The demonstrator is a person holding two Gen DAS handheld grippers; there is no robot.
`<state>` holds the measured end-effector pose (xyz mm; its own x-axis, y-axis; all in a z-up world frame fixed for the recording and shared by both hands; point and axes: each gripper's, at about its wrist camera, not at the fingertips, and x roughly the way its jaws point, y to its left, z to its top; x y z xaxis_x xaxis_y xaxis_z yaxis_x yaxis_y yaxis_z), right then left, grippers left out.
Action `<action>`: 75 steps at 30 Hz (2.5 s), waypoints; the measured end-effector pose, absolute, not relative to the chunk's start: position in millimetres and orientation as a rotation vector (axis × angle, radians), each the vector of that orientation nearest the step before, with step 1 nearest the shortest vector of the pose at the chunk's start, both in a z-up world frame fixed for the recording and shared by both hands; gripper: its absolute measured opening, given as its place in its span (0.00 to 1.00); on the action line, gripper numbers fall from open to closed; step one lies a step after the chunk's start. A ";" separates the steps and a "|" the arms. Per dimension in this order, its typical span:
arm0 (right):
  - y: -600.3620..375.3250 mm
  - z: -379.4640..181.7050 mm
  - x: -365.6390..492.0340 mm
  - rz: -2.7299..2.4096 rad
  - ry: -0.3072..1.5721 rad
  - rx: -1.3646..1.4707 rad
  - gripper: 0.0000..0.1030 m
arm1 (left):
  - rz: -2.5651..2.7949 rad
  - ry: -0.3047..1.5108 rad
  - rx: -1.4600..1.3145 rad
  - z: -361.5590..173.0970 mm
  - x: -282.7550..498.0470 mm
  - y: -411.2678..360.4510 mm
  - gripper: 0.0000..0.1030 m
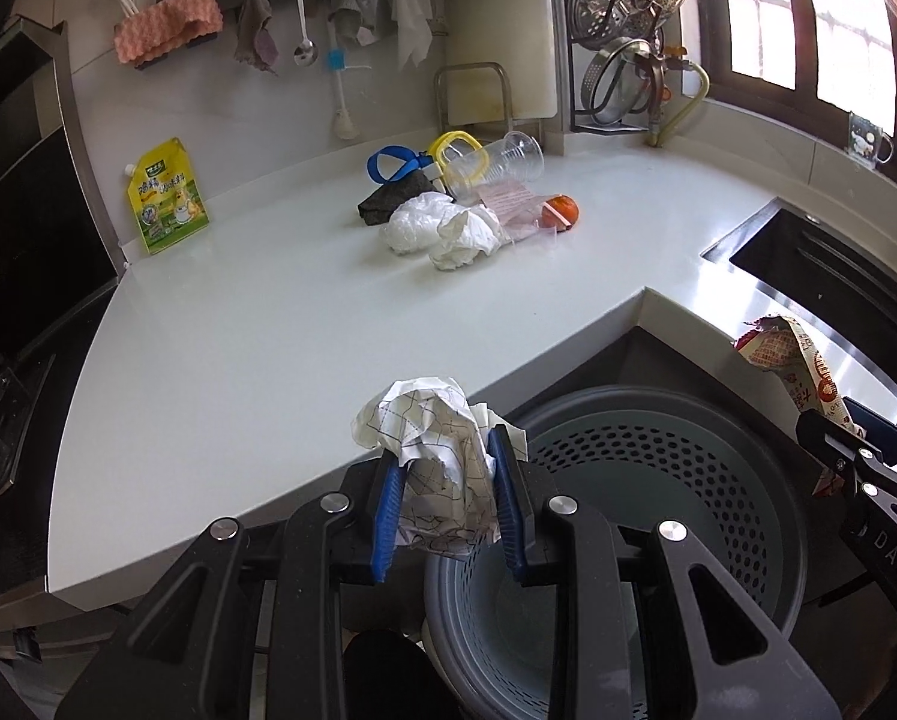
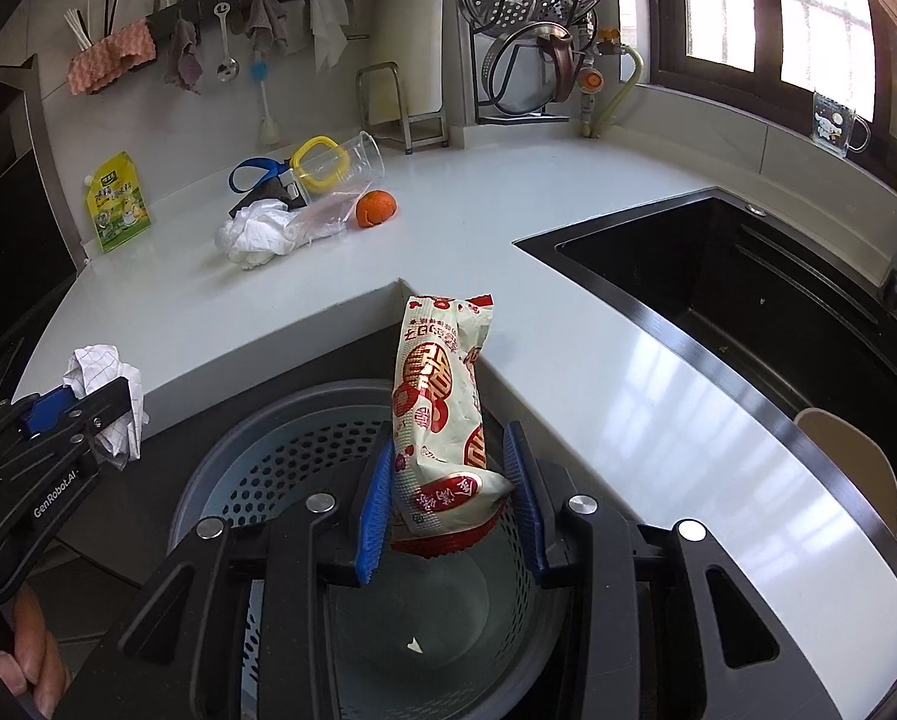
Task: Collect trash
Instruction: 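Carry the snack wrapper and crumpled paper over the grey trash bin with both tools, then open both tools to drop the wrapper and paper into the bin, then reach the right tool to the orange peel and grasp it while the left tool grasps the white tissue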
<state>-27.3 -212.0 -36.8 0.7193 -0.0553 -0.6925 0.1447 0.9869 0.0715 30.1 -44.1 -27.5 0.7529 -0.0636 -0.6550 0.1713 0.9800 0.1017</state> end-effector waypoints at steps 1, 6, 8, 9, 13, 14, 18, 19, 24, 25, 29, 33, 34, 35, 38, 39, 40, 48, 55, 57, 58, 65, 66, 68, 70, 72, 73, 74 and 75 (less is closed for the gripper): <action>-210.5 -37.8 -30.8 -0.107 0.763 0.120 0.34 | -0.134 0.711 0.156 -29.5 27.3 -44.5 0.27; -203.7 -44.9 -44.9 -0.083 0.775 0.113 0.34 | -0.160 0.720 0.148 -35.0 15.9 -43.3 0.27; -201.0 -49.2 -46.6 -0.071 0.786 0.116 0.34 | -0.171 0.736 0.136 -38.1 15.4 -42.7 0.27; -199.7 -51.6 -46.9 -0.063 0.793 0.118 0.34 | -0.171 0.747 0.134 -40.8 15.6 -42.8 0.27; -196.1 -60.0 -46.4 -0.037 0.820 0.122 0.34 | -0.195 0.788 0.120 -52.4 13.8 -44.8 0.27; -195.1 -61.8 -46.3 -0.029 0.826 0.122 0.34 | -0.198 0.792 0.123 -54.8 12.8 -45.9 0.27; -192.9 -68.6 -45.2 -0.004 0.849 0.136 0.34 | -0.204 0.805 0.142 -62.9 10.4 -51.4 0.27; -192.7 -70.0 -44.7 -0.002 0.854 0.137 0.34 | -0.207 0.809 0.142 -64.1 10.2 -52.3 0.27; -194.6 -75.6 -45.2 0.007 0.875 0.162 0.34 | -0.224 0.831 0.131 -68.2 11.2 -53.3 0.31; -194.7 -76.6 -45.0 0.009 0.880 0.165 0.34 | -0.224 0.833 0.131 -69.1 11.4 -53.4 0.31; -195.7 -81.2 -42.9 0.013 0.897 0.174 0.34 | -0.232 0.845 0.127 -72.6 12.8 -53.5 0.32; -196.0 -85.3 -42.7 0.012 0.910 0.175 0.34 | -0.240 0.850 0.124 -76.0 13.9 -54.2 0.35; -196.1 -86.4 -42.7 0.012 0.912 0.176 0.34 | -0.242 0.854 0.124 -77.2 15.5 -54.4 0.35; -196.0 -87.2 -42.5 0.012 0.915 0.175 0.34 | -0.243 0.857 0.124 -78.1 15.9 -54.7 0.36; -196.1 -88.1 -42.5 0.005 0.914 0.176 0.34 | -0.243 0.858 0.119 -79.6 16.9 -54.0 0.40; -196.2 -88.6 -42.5 0.001 0.915 0.175 0.35 | -0.240 0.856 0.116 -79.7 16.9 -53.0 0.41; -196.7 -88.8 -42.4 -0.002 0.915 0.175 0.38 | -0.242 0.855 0.112 -79.8 17.1 -51.7 0.45; -200.4 -89.6 -45.6 -0.023 0.899 0.186 0.50 | -0.222 0.829 0.111 -77.6 12.3 -45.9 0.61; -202.7 -87.8 -47.7 -0.025 0.885 0.203 0.54 | -0.216 0.820 0.099 -75.2 11.7 -41.6 0.69; -203.0 -88.0 -48.1 -0.027 0.883 0.206 0.54 | -0.211 0.821 0.098 -76.0 11.6 -40.6 0.70; -203.5 -88.2 -48.1 -0.028 0.883 0.208 0.54 | -0.209 0.823 0.097 -76.4 11.8 -40.0 0.72; -206.0 -85.9 -49.5 -0.036 0.869 0.220 0.57 | -0.200 0.823 0.085 -74.6 11.2 -35.3 0.79; -206.4 -85.2 -49.6 -0.035 0.867 0.221 0.57 | -0.200 0.822 0.079 -74.2 11.4 -34.4 0.80; -206.2 -84.2 -49.5 -0.035 0.863 0.220 0.57 | -0.196 0.820 0.063 -72.5 11.7 -31.1 0.86; -205.9 -82.9 -49.5 -0.034 0.859 0.220 0.57 | -0.193 0.816 0.052 -70.4 11.9 -28.2 0.88; -205.3 -81.9 -49.6 -0.031 0.855 0.218 0.58 | -0.185 0.811 0.048 -68.3 12.3 -25.9 0.89; -205.0 -81.6 -49.5 -0.029 0.853 0.216 0.58 | -0.181 0.809 0.045 -67.3 12.7 -24.7 0.90; -204.5 -81.3 -49.3 -0.028 0.851 0.212 0.58 | -0.179 0.807 0.041 -66.3 12.9 -23.4 0.91; -204.4 -81.0 -48.8 -0.027 0.849 0.209 0.58 | -0.176 0.805 0.036 -65.4 13.4 -22.1 0.91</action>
<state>-48.8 -204.4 -81.0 0.6617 0.0595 -0.7474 0.1071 0.9791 0.1727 13.4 -22.1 -65.4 0.6790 -0.1433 -0.7200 0.1707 0.9847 -0.0349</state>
